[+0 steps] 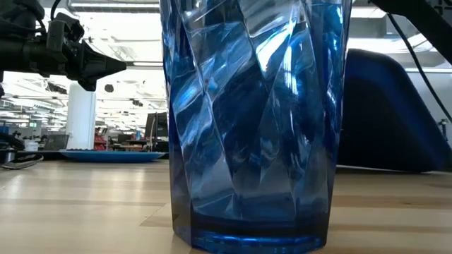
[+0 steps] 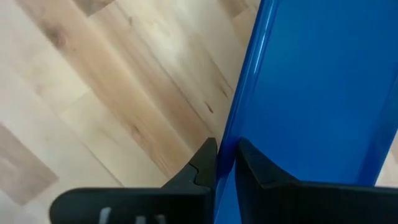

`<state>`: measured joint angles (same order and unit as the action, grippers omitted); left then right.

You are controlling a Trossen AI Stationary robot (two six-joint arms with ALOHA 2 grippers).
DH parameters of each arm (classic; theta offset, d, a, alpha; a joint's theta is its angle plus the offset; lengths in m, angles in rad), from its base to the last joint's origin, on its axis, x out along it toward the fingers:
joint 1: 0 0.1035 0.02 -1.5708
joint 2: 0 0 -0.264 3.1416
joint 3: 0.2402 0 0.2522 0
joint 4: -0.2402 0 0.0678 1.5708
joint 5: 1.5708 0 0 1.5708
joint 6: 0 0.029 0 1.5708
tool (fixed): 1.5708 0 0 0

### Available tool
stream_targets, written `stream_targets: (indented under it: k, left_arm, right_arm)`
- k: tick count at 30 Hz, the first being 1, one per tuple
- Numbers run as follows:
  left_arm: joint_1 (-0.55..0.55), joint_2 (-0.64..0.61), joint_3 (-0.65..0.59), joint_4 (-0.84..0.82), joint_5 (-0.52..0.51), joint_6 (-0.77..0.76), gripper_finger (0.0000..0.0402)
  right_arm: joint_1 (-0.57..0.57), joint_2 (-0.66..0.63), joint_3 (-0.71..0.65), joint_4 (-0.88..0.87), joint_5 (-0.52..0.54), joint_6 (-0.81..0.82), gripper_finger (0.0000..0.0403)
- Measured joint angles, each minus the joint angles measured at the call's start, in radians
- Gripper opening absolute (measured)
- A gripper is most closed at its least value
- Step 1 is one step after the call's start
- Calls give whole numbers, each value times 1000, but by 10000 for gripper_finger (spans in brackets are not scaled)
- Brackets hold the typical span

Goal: Pick and place plate/cup/fork/spoon on tray
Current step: Move the dark blue tray to the center of the table

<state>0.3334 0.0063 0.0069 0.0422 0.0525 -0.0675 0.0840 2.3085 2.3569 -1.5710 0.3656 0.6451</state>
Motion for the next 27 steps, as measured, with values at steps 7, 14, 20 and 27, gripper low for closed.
stream_targets:
  k: [7,14,20,27]
  left_arm:
    - [0,0,0,0,0,0,0]
    - [0,0,0,0,0,0,0]
    - [0,0,0,0,0,0,0]
    - [0,0,0,0,0,0,0]
  right_arm:
    - [53,0,0,0,5,-135,42]
    - [131,0,0,1,-4,-229,42]
    - [187,0,0,0,-49,-276,42]
    - [216,0,-23,1,-48,-383,42]
